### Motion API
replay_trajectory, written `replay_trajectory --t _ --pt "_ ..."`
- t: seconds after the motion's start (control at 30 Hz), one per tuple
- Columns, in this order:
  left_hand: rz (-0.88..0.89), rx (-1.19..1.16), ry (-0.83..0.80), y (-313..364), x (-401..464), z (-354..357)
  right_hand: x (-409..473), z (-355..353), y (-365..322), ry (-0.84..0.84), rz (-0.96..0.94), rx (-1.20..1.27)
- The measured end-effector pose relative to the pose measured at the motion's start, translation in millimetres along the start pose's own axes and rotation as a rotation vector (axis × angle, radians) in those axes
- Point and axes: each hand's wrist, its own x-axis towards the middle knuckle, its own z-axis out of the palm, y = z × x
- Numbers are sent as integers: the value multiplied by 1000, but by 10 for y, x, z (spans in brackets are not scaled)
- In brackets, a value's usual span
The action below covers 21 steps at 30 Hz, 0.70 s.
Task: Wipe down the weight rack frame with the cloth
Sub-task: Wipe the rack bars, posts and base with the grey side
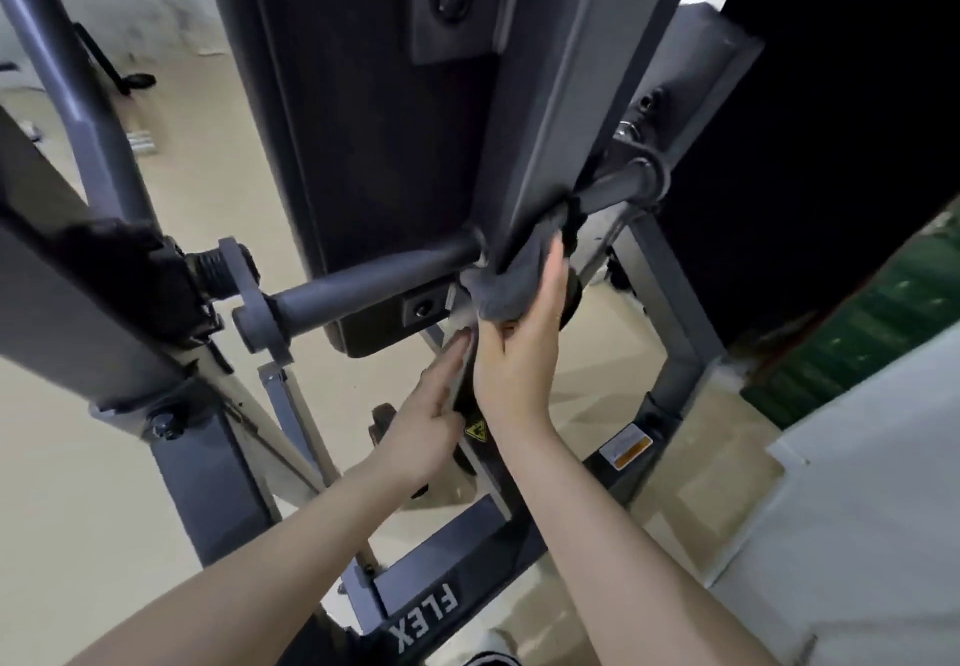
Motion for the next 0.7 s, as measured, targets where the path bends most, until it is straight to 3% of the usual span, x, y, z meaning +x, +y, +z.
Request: replay_trajectory --t 0.1,0.2,0.4,0.57,0.7 --pt "92 -17 -29 110 -10 54 -75 109 82 -93 72 -68" --pt "36 -65 -103 73 11 -21 -141 91 139 -97 178 18" --pt "120 17 -211 330 -21 -61 189 -42 -228 -1 19 -25" --pt "415 337 261 575 -78 -115 208 -132 -217 -25 -43 -195" --pt "747 287 298 990 -184 -180 485 -208 -466 20 -154 -213"
